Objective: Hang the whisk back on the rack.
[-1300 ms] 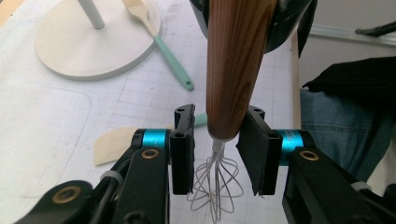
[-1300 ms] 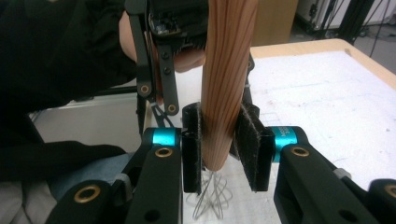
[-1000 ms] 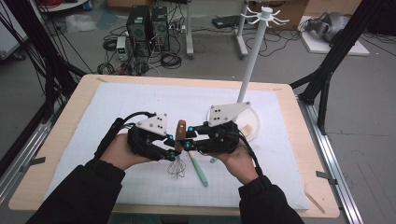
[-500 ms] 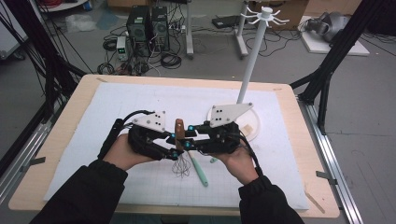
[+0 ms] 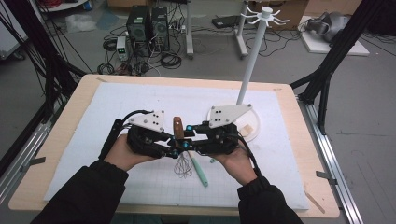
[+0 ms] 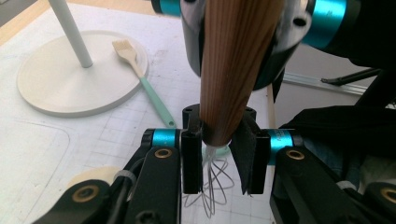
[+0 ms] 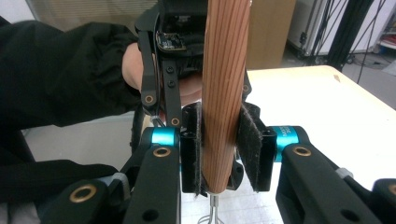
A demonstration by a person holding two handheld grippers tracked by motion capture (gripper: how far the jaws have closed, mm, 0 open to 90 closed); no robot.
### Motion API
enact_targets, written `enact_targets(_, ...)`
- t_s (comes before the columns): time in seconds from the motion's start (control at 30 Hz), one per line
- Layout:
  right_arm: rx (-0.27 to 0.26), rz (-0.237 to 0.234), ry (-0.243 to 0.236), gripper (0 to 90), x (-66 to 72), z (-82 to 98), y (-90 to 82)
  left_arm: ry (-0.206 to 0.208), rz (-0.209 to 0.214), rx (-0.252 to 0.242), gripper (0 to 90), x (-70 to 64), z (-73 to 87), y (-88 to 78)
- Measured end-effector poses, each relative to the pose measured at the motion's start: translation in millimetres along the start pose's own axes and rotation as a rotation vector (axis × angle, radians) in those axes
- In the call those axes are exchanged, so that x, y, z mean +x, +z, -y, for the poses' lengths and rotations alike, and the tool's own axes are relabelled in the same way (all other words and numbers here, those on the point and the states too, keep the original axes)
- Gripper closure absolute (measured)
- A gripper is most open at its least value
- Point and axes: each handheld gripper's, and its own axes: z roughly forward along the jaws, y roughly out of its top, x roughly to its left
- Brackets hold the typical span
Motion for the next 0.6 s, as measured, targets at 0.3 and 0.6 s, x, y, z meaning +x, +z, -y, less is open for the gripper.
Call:
enact_targets(0.3,-0.010,0.020,0.003,72.2,0.2,4.2,3.4,-0.022,-0.005,-0.015,73.5,0.6,3.6,3.2)
enact_targets(0.6,-0.001,0.037,0.037,72.4,-5.2,5.6,-5.6,-0.046,-0.054,-0.034,60.1,-0.8,13.2,-5.0)
